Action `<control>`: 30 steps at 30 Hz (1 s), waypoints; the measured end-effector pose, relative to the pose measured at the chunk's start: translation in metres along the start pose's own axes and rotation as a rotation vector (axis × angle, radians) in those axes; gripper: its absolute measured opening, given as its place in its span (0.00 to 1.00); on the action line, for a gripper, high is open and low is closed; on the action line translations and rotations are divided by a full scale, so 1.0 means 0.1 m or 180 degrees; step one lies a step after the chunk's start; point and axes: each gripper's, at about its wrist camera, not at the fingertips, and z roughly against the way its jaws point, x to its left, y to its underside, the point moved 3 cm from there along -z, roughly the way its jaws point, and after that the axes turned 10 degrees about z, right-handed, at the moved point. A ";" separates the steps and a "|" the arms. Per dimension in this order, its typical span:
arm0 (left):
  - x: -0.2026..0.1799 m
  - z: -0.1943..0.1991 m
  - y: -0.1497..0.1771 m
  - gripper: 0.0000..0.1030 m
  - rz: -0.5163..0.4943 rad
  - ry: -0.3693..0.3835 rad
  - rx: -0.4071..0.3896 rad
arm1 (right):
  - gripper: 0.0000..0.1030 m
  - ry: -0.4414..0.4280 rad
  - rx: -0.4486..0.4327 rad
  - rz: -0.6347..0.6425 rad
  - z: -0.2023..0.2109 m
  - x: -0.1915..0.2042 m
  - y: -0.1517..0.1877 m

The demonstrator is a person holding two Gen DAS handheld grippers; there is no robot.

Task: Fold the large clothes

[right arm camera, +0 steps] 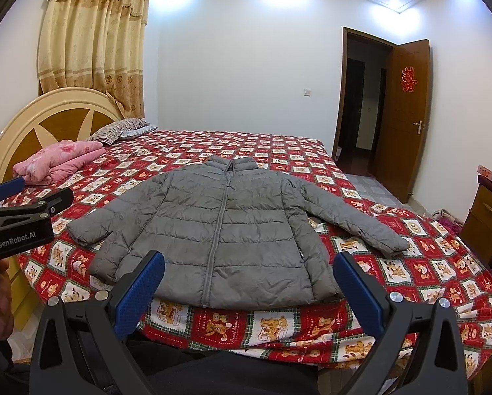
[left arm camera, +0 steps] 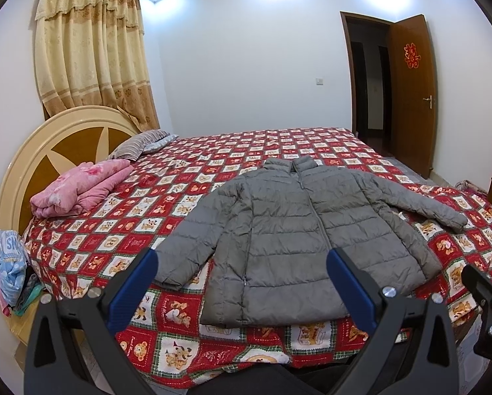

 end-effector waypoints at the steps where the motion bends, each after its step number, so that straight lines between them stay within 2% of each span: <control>1: -0.01 -0.02 0.00 1.00 -0.0004 -0.0005 0.0009 | 0.99 0.0006 0.0003 -0.0005 -0.02 -0.01 0.00; 8: -0.05 -0.32 0.04 1.00 -0.0048 -0.0075 0.0102 | 0.99 0.0032 0.0033 -0.0094 -0.20 -0.12 0.02; 16: -0.18 -0.87 0.14 1.00 -0.0140 -0.0099 0.0356 | 0.99 0.0124 0.0250 -0.0225 -0.76 -0.32 0.15; 22: -0.37 -1.37 0.12 1.00 -0.0283 -0.0129 0.0436 | 0.99 0.0250 0.0570 -0.0575 -1.40 -0.72 0.37; 30: -0.61 -2.08 0.03 1.00 -0.0439 -0.0203 0.0477 | 0.99 0.0655 0.0868 -0.1000 -2.08 -1.51 0.57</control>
